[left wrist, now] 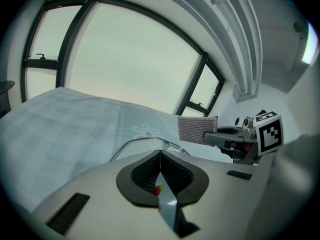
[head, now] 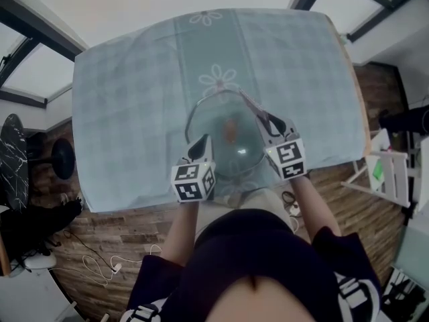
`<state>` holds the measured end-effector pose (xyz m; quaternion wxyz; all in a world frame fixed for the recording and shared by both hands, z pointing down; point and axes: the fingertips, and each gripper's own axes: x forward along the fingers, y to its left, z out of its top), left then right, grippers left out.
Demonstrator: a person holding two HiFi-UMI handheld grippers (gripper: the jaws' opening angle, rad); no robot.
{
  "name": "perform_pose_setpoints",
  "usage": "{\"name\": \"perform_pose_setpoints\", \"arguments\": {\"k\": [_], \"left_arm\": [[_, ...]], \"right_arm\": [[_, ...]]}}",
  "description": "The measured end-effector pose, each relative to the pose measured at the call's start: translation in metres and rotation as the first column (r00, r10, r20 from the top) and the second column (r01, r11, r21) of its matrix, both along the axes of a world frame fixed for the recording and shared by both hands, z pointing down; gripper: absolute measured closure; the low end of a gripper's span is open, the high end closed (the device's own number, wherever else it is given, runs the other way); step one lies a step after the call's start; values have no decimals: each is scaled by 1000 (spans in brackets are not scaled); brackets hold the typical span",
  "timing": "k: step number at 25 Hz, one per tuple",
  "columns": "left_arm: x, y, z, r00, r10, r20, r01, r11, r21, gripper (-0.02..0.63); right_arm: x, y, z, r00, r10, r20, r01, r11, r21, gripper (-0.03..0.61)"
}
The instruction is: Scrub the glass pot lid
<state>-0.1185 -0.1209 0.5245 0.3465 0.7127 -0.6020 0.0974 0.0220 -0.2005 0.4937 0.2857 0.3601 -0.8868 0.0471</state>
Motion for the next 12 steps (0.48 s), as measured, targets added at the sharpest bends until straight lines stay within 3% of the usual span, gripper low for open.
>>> {"name": "perform_pose_setpoints", "arguments": {"k": [5,12], "left_arm": [[-1,-5,12,1000,-20,-2,20,999,-27,611],[-6,-9,22,999,-43,-11,42,998,-46,612]], "right_arm": [[-3,-12,17,989,-85,-121,88,996,20,500],[-10,-22,38,946,-175,-271,196,979,51,500]]}}
